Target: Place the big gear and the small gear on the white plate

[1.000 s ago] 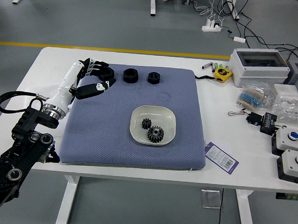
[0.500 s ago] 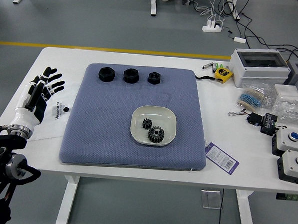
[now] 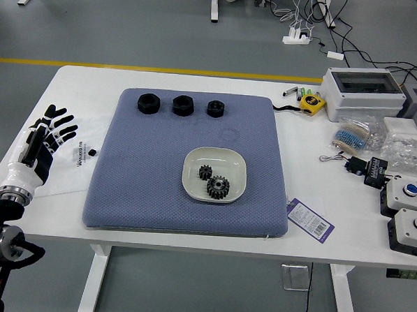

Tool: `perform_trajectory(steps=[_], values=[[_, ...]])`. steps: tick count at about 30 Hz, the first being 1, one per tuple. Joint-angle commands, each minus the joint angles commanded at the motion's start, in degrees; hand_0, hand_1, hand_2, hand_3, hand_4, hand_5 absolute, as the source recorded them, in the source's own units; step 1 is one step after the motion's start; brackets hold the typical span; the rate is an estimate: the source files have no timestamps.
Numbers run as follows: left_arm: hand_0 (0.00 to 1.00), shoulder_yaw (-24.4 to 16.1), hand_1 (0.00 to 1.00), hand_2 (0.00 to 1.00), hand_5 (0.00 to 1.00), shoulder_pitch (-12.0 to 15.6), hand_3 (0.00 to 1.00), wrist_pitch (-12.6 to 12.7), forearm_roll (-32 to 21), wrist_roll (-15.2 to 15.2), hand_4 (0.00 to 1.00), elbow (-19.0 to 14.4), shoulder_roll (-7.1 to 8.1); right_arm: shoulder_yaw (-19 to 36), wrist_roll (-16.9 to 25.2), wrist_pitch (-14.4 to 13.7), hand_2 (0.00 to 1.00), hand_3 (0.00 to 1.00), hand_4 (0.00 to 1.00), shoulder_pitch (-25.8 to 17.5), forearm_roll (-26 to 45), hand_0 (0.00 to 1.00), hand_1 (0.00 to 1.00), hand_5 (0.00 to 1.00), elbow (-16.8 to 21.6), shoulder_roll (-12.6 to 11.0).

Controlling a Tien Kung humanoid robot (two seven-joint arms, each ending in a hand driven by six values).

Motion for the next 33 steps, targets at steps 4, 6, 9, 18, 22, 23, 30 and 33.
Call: perform_trajectory(steps=[4,6,9,18,22,23,30,33], values=[[0.741,-0.3,0.69,0.743,0.741,0.3,0.721,-0.3,0.4,0.3,0.899,0.0,0.06,0.0,0.0,0.0,0.769,0.659,0.882,0.0,-0.1,0.712,0.692,0.754,0.0,0.0],[0.741,-0.3,0.69,0.743,0.741,0.3,0.721,-0.4,0.4,0.3,0.899,0.1,0.03,0.0,0.0,0.0,0.769,0.659,0.882,0.0,-0.1,0.712,0.692,0.754,0.0,0.0],[0.742,-0.5,0.69,0.744,0.748,0.3,0.721,-0.5,0.6,0.4,0.899,0.1,-0.01,0.0,0.0,0.0,0.768,0.658,0.882,0.0,-0.1,0.712,0.69,0.753,0.0,0.0],[0.744,-0.6,0.69,0.746,0.756,0.1,0.722,-0.5,1.0,0.4,0.902,0.7,0.2,-0.1,0.0,0.0,0.768,0.656,0.881,0.0,0.2,0.712,0.689,0.753,0.0,0.0],[0.744,-0.2,0.69,0.746,0.758,0.1,0.722,-0.4,1.2,0.4,0.902,0.9,0.5,0.0,0.0,0.0,0.768,0.656,0.881,-0.2,0.1,0.709,0.69,0.753,0.0,0.1],[0.744,-0.2,0.69,0.746,0.758,0.1,0.722,-0.4,1.3,0.4,0.902,1.0,0.49,0.0,0.0,-0.1,0.768,0.656,0.881,-0.2,0.1,0.709,0.69,0.753,0.0,0.1],[0.745,0.2,0.691,0.746,0.758,0.4,0.722,-0.2,1.9,0.6,0.902,1.3,0.45,0.2,-0.1,-0.1,0.768,0.656,0.881,-0.4,-0.3,0.712,0.69,0.752,0.0,0.1],[0.748,0.3,0.691,0.747,0.757,0.5,0.722,0.0,2.3,0.6,0.901,1.5,0.48,0.3,-0.2,-0.1,0.768,0.655,0.879,-0.6,-0.5,0.711,0.69,0.753,0.0,0.2]])
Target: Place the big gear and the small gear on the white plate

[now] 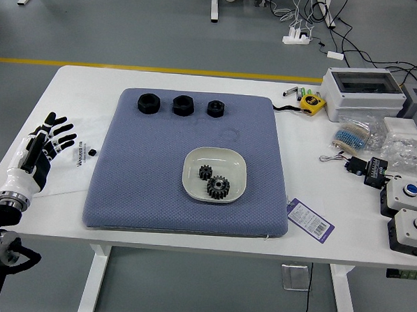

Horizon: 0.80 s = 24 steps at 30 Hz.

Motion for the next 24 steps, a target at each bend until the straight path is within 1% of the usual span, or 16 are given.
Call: perform_trajectory(steps=[10,24], values=[[0.747,0.3,0.692,0.749,0.755,0.3,0.722,0.2,0.4,0.0,0.9,0.2,-0.08,0.3,-0.1,-0.1,0.768,0.656,0.879,-0.3,-0.5,0.711,0.689,0.752,0.0,0.1],[0.749,0.6,0.692,0.75,0.755,0.1,0.721,0.4,1.1,0.1,0.9,0.2,-0.03,-0.5,0.2,0.0,0.767,0.655,0.878,-0.1,0.8,0.71,0.689,0.753,0.0,0.1]])
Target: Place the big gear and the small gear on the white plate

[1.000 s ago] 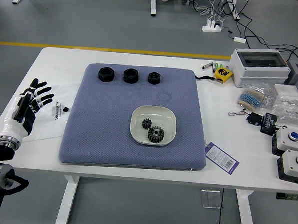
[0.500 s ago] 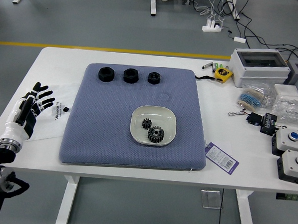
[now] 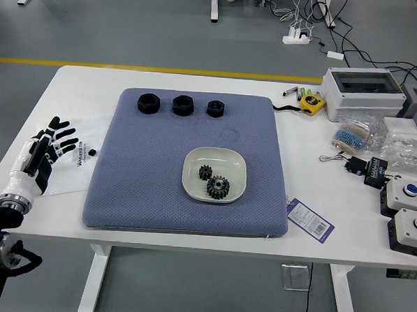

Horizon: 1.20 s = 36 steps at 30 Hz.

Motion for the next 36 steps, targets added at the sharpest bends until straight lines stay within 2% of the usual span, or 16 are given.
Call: perform_trajectory(steps=[36], values=[[0.749,-0.8,0.692,0.752,0.727,-0.4,0.719,0.2,-0.2,-0.4,0.891,0.0,0.08,-0.3,0.2,0.0,0.767,0.655,0.877,0.5,0.5,0.711,0.689,0.751,-0.1,-0.1]])
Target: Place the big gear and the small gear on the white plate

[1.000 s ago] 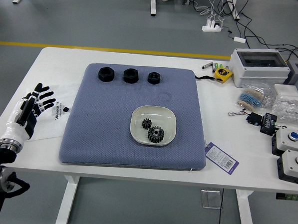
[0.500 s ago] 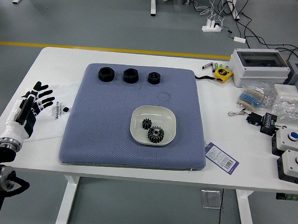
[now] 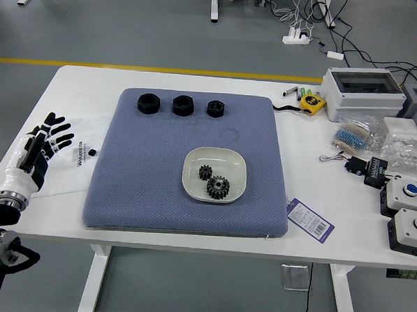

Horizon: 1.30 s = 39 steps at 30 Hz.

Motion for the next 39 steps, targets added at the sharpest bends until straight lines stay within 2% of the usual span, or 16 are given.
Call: perform_trajectory(steps=[15,39], values=[[0.749,0.5,0.694,0.752,0.725,0.0,0.719,0.1,-0.1,0.0,0.89,0.3,0.03,-1.6,0.7,0.7,0.784,0.657,0.877,-0.6,5.4,0.714,0.709,0.751,-0.4,0.3],[0.75,1.7,0.694,0.753,0.722,0.3,0.718,0.0,0.2,0.1,0.887,0.5,0.12,0.2,0.1,0.5,0.783,0.664,0.878,-1.3,1.8,0.721,0.708,0.752,-0.3,0.6]])
